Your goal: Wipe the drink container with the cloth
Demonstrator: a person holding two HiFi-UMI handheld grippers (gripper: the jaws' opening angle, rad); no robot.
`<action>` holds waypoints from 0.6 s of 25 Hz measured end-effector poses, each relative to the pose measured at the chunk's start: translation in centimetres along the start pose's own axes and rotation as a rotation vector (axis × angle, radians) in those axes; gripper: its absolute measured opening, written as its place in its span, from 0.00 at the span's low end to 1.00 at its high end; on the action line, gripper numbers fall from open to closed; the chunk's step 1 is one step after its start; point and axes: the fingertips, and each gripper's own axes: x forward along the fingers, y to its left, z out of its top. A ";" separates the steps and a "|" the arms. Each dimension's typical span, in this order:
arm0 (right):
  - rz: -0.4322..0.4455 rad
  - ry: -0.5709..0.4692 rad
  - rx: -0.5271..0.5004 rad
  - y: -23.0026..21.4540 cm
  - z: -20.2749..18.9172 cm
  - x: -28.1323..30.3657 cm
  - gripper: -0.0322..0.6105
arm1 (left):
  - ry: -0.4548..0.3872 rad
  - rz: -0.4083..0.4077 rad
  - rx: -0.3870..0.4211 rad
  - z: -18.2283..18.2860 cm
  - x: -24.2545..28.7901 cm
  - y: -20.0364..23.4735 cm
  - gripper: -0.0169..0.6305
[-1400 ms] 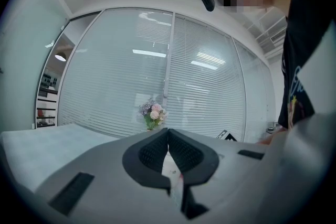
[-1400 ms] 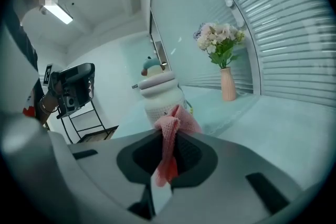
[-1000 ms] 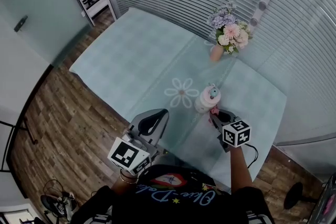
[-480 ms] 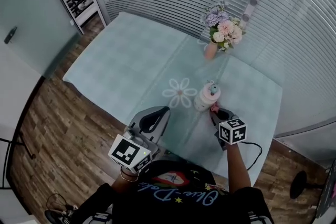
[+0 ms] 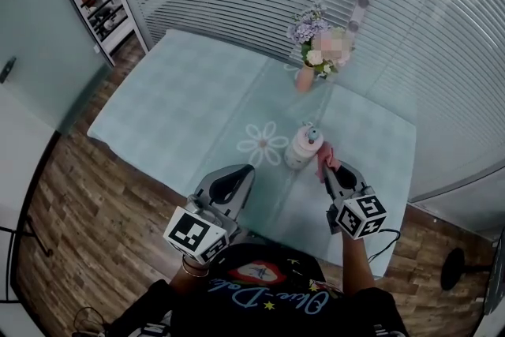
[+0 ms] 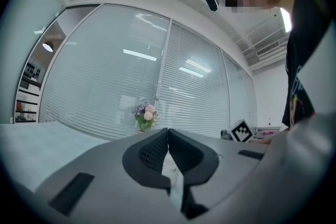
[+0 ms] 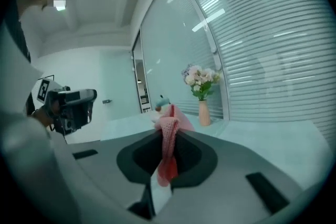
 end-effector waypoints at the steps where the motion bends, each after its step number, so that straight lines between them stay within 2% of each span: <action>1: 0.020 -0.025 -0.008 0.7 0.9 0.1 0.10 | -0.003 0.000 -0.003 0.1 0.0 0.0 0.03; 3: 0.057 -0.051 -0.024 2.0 2.0 0.6 0.10 | -0.010 0.002 -0.006 0.3 -0.2 0.1 0.03; 7: 0.109 -0.038 -0.036 3.7 2.0 2.1 0.10 | -0.015 0.029 -0.008 0.5 -1.0 0.9 0.03; 15: 0.133 0.024 -0.067 4.8 -0.1 3.9 0.10 | -0.019 0.056 -0.024 0.2 -1.5 2.0 0.03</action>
